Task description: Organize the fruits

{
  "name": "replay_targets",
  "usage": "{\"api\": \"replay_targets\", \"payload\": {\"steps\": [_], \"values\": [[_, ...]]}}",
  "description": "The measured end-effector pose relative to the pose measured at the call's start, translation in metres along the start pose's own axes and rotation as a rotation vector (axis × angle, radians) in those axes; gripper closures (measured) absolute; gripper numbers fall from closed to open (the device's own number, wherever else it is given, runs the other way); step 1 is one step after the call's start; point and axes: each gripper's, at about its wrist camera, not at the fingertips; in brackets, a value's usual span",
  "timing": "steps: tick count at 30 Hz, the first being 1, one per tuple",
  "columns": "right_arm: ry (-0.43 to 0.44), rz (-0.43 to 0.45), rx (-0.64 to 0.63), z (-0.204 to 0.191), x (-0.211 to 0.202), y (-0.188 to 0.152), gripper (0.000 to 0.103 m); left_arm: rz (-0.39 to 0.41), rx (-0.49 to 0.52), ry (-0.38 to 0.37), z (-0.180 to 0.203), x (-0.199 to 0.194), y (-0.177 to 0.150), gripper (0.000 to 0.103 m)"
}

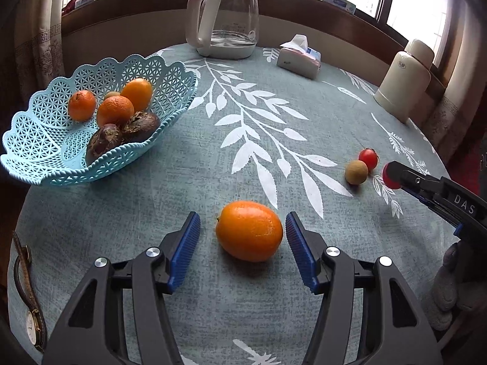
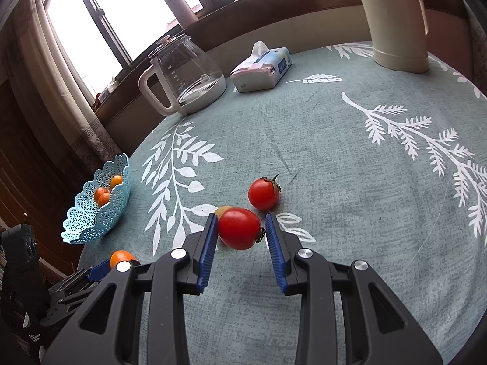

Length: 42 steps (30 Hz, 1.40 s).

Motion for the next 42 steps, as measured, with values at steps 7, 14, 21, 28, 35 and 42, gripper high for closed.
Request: {"api": "replay_targets", "payload": {"steps": [7,14,21,28,35,42], "values": [[0.000,0.001,0.000,-0.001,0.000,0.000,0.070,0.002,0.014,-0.007,0.003,-0.001,0.000,0.060],[0.000,0.001,0.000,-0.001,0.000,0.000,0.070,0.038,0.020,0.001,0.003,-0.012,0.004,0.060],[-0.001,0.001,0.001,-0.001,0.000,0.000,0.070,0.119,0.020,0.021,-0.001,-0.033,0.023,0.060],[-0.001,0.001,0.000,-0.001,0.000,0.000,0.070,0.176,-0.013,0.063,-0.018,-0.046,0.036,0.060],[-0.003,-0.001,-0.004,0.000,0.000,0.000,0.070,0.227,-0.053,0.133,-0.044,-0.058,0.048,0.060],[-0.007,-0.007,-0.011,0.000,0.003,0.000,0.070,0.254,-0.088,0.198,-0.071,-0.060,0.054,0.060]]}}
Point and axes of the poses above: each gripper's, at about its wrist camera, not at the fingertips, and x roughly the way its jaws point, z to its right, y to its top, and after that the axes turned 15 degrees about z, right-handed
